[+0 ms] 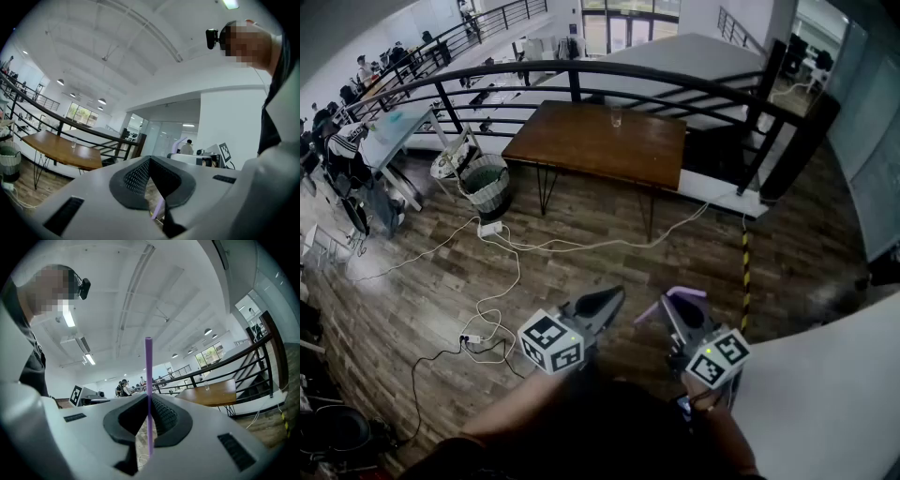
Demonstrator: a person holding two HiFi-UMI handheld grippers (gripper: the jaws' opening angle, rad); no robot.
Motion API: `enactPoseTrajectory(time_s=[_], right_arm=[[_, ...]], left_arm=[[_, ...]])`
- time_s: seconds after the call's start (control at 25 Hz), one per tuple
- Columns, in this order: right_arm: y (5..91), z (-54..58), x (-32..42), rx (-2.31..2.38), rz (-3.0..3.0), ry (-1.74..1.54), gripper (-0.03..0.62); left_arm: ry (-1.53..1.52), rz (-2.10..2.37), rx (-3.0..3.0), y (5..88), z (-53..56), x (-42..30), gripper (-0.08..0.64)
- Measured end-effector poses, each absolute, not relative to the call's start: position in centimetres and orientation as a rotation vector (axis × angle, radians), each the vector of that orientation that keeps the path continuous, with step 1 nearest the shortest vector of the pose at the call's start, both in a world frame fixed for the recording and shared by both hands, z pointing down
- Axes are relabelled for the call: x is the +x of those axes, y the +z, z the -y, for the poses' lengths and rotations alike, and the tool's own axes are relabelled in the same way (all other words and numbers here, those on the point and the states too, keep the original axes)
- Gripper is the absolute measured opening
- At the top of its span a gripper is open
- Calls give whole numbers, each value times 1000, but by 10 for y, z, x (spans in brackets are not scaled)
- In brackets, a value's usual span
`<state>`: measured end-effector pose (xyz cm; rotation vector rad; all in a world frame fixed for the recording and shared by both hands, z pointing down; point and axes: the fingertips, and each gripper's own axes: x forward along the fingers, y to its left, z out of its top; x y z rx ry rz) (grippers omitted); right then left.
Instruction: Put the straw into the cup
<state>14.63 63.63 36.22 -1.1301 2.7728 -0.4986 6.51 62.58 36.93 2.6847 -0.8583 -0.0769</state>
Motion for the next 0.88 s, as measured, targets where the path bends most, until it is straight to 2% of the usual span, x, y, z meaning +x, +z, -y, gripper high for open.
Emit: enactPoseTrajectory(time_s=[0.88], right_arm=[[367, -619, 119, -1060, -2783, -523, 31]], left_arm=[[-88, 845, 2669, 379, -610, 43, 11]])
